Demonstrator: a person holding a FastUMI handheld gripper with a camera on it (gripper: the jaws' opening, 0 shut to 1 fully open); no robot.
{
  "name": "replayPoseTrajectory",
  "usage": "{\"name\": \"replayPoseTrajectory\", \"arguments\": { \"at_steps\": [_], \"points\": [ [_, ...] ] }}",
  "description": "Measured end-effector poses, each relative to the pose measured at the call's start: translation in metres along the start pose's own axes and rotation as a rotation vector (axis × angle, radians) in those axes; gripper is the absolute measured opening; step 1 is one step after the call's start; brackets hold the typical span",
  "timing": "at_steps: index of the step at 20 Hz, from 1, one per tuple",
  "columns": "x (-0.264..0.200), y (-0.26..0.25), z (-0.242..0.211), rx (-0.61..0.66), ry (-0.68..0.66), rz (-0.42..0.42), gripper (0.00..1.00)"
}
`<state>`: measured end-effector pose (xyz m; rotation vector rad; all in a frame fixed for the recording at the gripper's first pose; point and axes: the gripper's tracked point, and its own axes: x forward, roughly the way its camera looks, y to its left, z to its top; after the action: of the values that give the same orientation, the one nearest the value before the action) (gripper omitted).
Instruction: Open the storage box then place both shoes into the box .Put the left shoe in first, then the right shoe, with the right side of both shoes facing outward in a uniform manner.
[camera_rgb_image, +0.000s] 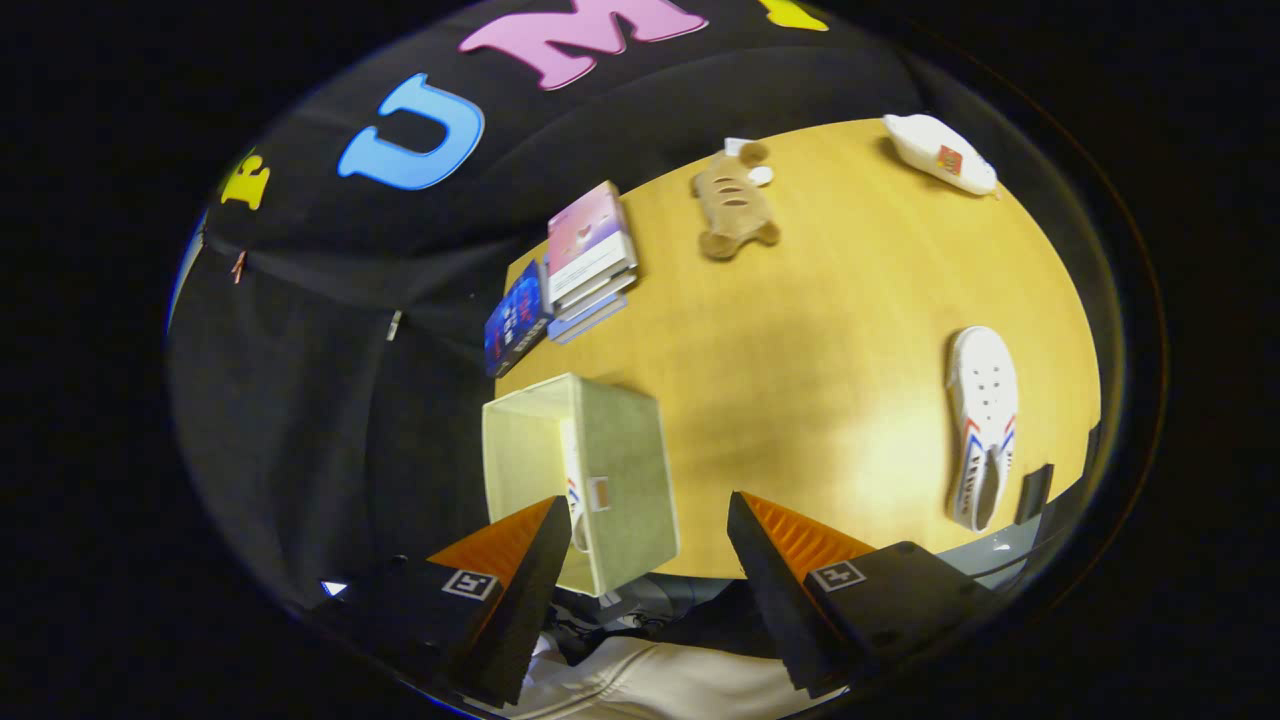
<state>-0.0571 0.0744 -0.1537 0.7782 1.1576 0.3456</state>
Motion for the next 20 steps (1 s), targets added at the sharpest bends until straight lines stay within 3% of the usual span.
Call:
{"name": "replayPoseTrajectory", "arguments": {
  "at_steps": [4, 5, 8, 10, 11, 13, 16, 20],
  "points": [
    [-0.02, -0.113, 0.018, 0.011, -0.031, -0.18, 0.94],
    [-0.022, -0.14, 0.02, 0.001, -0.03, -0.229, 0.88],
    [-0.019, -0.215, 0.019, -0.008, -0.004, -0.366, 0.83],
    [-0.014, -0.244, 0.02, 0.003, 0.013, -0.41, 0.77],
    [-0.011, -0.265, 0.022, -0.009, 0.021, -0.45, 0.69],
    [-0.004, -0.301, 0.021, -0.049, 0.048, -0.525, 0.68],
    [0.011, -0.324, 0.017, -0.028, 0.095, -0.533, 0.58],
    [0.035, -0.34, 0.01, -0.061, 0.162, -0.523, 0.58]
  ]
}}
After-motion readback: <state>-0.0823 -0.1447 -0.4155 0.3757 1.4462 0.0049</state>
